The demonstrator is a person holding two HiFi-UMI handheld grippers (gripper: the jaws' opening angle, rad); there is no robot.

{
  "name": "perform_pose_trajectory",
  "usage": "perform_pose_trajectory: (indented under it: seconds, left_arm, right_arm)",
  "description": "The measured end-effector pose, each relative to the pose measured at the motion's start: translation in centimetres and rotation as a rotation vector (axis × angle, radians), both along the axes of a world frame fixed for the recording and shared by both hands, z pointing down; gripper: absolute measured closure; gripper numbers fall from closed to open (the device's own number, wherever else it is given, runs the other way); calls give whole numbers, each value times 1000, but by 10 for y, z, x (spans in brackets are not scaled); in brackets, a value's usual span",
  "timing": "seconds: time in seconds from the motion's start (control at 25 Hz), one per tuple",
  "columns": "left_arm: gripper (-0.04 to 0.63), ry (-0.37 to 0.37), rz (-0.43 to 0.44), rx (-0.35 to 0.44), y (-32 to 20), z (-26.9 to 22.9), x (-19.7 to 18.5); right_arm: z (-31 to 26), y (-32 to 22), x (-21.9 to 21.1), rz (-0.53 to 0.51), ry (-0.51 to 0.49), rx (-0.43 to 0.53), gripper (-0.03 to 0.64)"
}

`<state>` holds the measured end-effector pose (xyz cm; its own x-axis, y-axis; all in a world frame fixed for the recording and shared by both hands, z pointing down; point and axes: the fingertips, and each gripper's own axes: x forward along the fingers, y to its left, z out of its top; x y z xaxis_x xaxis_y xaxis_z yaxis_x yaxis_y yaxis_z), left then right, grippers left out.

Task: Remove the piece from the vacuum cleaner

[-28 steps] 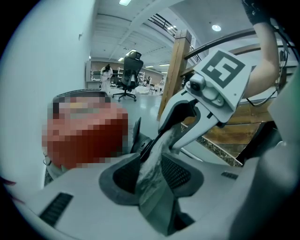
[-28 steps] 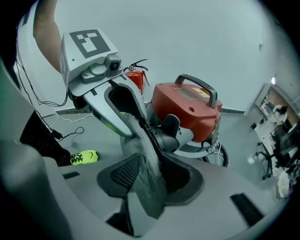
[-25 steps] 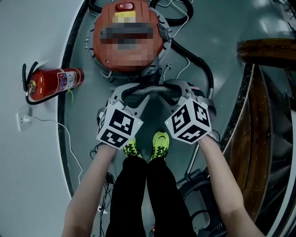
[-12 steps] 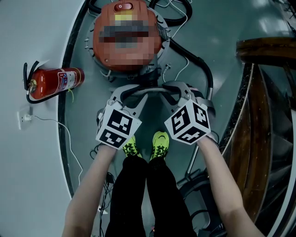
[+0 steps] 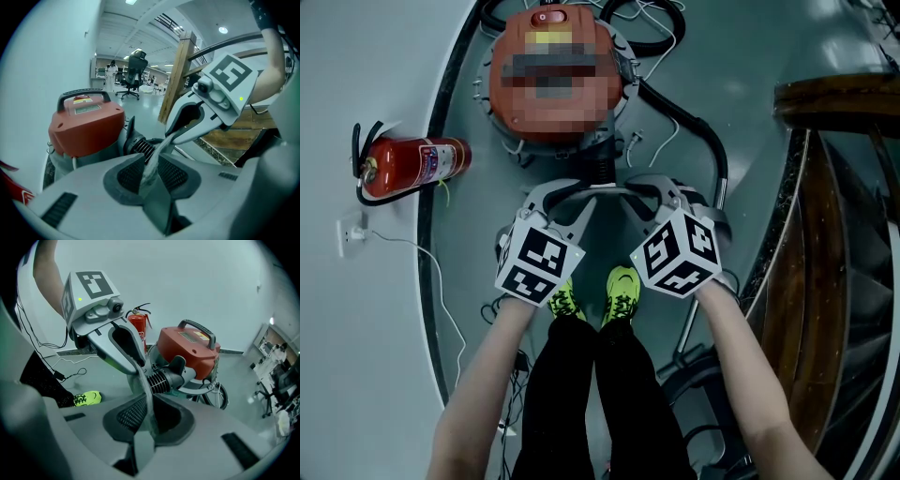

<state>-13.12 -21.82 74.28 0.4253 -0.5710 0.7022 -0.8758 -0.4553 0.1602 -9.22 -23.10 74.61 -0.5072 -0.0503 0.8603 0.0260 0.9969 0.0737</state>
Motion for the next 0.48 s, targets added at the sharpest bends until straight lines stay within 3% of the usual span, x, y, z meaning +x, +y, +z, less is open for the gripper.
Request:
perform_pose_trajectory:
  seconds: [0.48]
  left_arm:
    - [497, -14, 16, -18, 32, -10, 17]
  right_arm:
    - [-10, 35, 18, -4, -4, -45, 566]
